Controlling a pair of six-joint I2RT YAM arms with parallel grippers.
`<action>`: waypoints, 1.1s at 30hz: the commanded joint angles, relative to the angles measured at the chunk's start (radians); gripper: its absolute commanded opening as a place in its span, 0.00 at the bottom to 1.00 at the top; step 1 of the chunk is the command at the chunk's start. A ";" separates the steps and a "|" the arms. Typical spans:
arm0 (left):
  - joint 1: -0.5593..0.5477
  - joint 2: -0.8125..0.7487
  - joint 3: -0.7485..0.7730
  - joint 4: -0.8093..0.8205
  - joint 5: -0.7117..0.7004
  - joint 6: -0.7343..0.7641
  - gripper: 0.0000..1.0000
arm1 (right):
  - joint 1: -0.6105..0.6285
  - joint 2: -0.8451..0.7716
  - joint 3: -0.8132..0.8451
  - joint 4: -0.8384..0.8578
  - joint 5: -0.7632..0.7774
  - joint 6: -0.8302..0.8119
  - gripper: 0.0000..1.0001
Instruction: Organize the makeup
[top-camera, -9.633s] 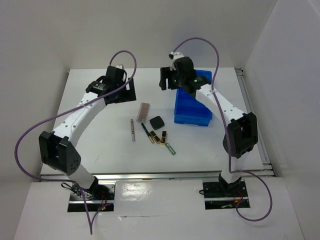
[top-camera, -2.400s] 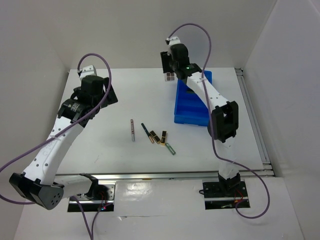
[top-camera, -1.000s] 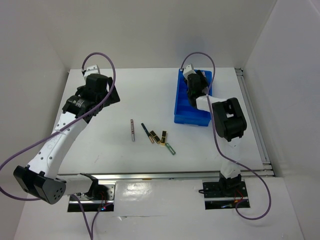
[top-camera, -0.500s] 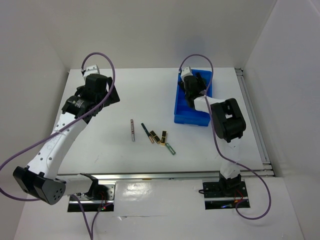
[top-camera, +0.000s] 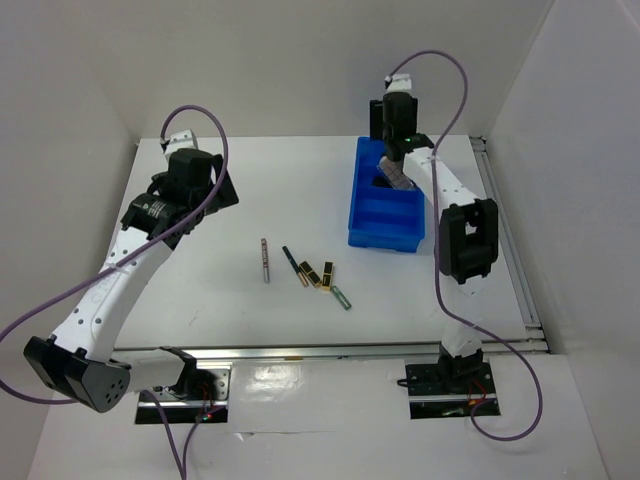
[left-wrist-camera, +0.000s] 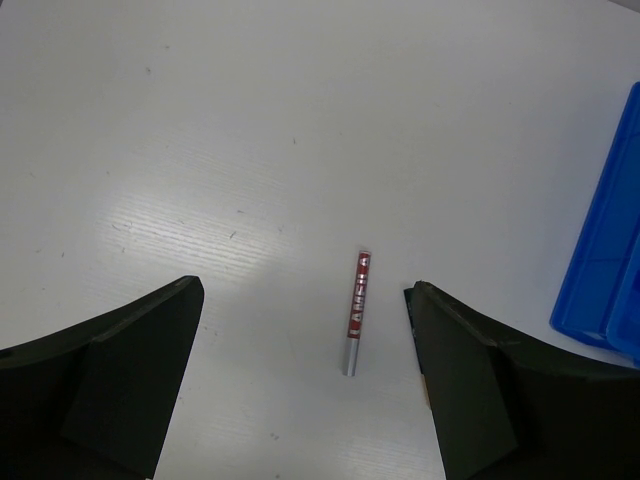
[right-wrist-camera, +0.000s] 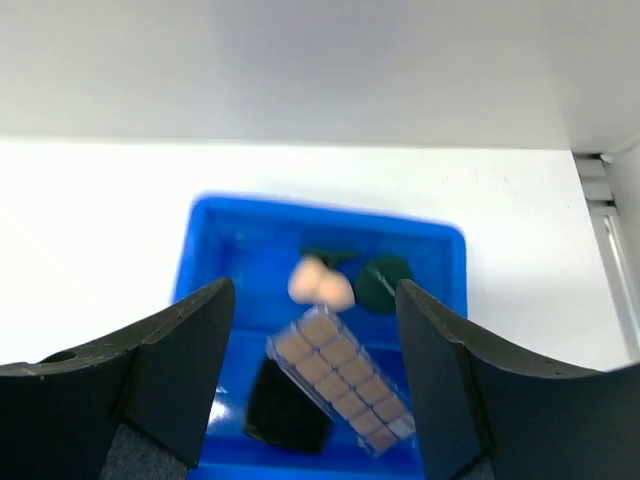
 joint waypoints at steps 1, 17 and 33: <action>-0.002 -0.025 0.001 0.018 0.002 -0.018 0.99 | -0.060 0.038 0.108 -0.208 -0.093 0.178 0.73; -0.002 -0.016 0.010 0.018 0.020 -0.009 0.99 | -0.194 0.241 0.339 -0.436 -0.452 0.417 0.20; -0.002 0.003 0.021 0.018 0.011 -0.009 0.99 | -0.203 0.276 0.297 -0.417 -0.598 0.376 0.18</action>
